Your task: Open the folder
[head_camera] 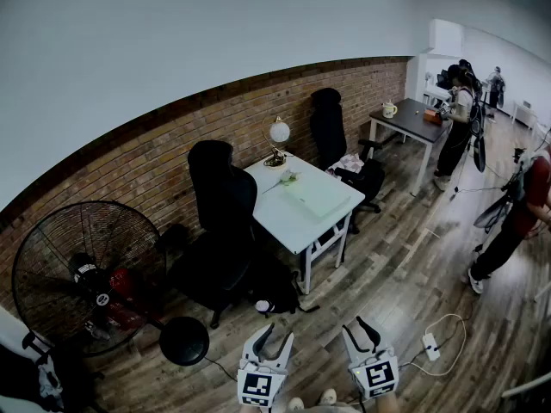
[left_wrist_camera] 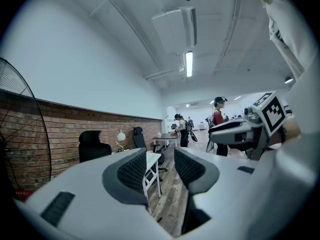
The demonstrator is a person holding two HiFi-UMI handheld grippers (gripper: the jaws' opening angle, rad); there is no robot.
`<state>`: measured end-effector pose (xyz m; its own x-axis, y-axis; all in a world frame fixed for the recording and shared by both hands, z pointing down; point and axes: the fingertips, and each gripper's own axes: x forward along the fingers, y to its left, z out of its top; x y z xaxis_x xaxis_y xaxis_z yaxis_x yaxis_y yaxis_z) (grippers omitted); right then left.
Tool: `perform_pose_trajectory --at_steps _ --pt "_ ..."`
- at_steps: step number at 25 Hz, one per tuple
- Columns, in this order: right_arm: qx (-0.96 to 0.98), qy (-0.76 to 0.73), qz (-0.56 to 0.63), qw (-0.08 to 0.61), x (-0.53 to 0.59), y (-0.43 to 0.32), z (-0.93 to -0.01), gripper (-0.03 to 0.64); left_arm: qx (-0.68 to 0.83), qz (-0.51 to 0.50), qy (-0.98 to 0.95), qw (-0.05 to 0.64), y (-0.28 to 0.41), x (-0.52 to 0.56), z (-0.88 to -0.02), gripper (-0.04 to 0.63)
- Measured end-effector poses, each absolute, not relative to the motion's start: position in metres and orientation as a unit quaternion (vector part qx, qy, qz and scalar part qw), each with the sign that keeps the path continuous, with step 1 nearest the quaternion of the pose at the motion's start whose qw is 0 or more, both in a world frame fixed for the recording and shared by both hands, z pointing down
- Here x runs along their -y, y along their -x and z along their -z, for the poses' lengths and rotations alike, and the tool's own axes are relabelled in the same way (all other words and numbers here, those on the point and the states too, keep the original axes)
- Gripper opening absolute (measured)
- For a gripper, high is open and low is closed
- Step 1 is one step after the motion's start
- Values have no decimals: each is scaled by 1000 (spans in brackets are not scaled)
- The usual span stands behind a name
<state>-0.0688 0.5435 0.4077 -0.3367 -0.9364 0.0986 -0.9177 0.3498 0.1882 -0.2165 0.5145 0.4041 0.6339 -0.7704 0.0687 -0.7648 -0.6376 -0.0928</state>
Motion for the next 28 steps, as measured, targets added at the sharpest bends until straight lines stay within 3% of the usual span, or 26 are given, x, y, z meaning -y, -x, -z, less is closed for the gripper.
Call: perform_pose_trajectory --at_steps 11,28 --pt "796 -598 52 79 -528 106 -408 127 -403 62 913 15 245 -496 -412 164" --pt "799 -591 49 99 -452 75 -423 127 -397 64 915 28 209 -416 -420 156"
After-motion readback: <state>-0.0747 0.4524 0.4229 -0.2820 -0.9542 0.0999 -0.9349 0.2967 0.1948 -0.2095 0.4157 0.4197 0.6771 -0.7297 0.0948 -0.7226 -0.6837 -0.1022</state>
